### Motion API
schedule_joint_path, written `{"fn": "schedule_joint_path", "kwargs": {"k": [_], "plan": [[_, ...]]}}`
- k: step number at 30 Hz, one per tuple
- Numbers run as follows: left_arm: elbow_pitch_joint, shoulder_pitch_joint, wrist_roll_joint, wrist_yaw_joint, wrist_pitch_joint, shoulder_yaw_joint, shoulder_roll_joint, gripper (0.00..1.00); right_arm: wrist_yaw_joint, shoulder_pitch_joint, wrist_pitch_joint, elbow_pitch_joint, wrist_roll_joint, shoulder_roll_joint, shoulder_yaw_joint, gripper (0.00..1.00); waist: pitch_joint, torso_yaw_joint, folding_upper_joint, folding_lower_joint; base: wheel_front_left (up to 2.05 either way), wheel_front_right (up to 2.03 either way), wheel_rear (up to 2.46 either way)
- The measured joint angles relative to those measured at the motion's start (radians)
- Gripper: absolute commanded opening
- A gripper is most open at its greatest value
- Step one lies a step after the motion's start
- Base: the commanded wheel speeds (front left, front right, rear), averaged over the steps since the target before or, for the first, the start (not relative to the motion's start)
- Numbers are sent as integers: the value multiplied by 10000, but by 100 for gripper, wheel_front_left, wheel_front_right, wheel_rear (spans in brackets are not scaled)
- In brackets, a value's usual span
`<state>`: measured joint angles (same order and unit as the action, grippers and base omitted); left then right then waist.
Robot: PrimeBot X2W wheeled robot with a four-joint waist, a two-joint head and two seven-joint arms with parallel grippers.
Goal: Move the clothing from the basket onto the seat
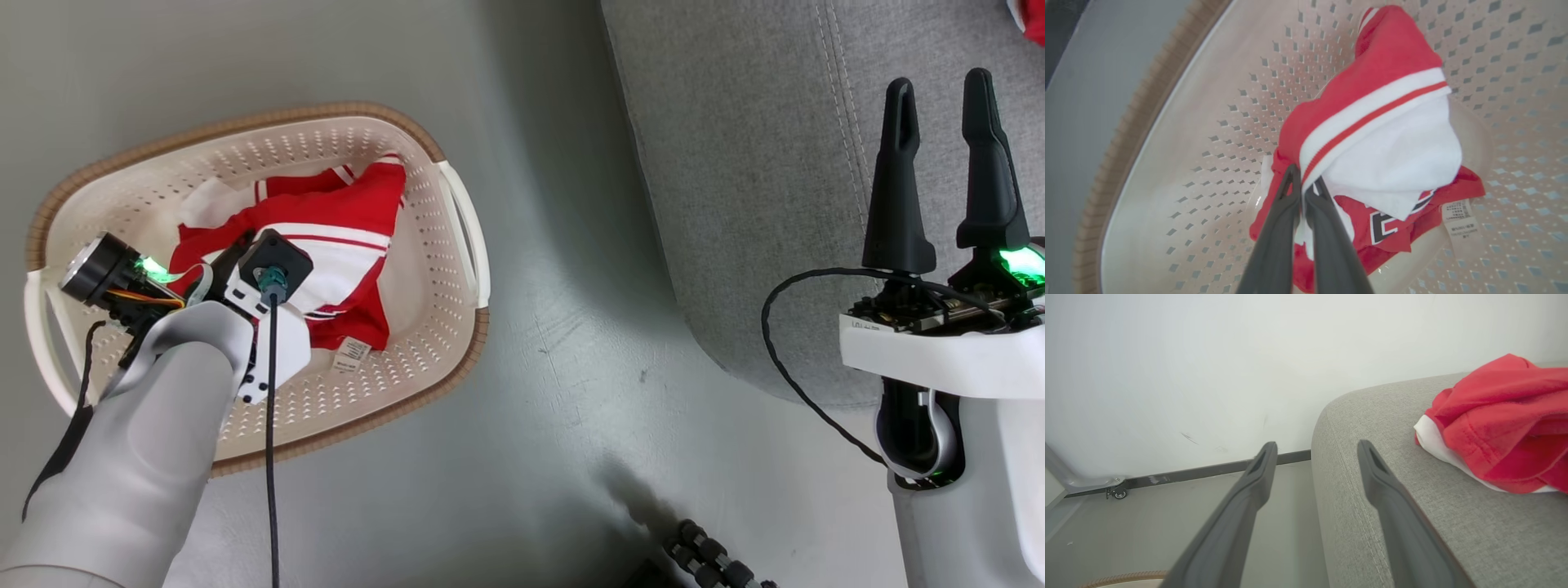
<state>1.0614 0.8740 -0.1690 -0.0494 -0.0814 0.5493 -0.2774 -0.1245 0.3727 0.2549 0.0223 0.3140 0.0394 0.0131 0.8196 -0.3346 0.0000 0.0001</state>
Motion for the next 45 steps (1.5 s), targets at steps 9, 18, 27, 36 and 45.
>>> {"fn": "schedule_joint_path", "kwargs": {"k": [9,18,27,36,45], "plan": [[-464,-474,176,-307,-575,-125,121,0,0,7,0,-236,-102,2,-21,100,-540,264,0,0,0,0,0],[-1172,-869,483,-485,-1141,-343,334,0,0,-4,2,-433,-376,4,94,100,-1176,542,0,0,0,0,0],[-1879,-1362,844,-744,-1346,-541,566,0,0,-18,2,-589,-713,10,176,100,-1858,831,0,0,0,0,0],[-2882,-1748,1197,-961,-1476,-802,686,0,0,-36,2,-729,-1030,29,221,100,-2592,1152,0,0,0,0,0],[-3847,-2163,1569,-1267,-1570,-1118,761,0,0,-46,2,-886,-1400,38,232,100,-3271,1464,0,0,0,0,0]]}}
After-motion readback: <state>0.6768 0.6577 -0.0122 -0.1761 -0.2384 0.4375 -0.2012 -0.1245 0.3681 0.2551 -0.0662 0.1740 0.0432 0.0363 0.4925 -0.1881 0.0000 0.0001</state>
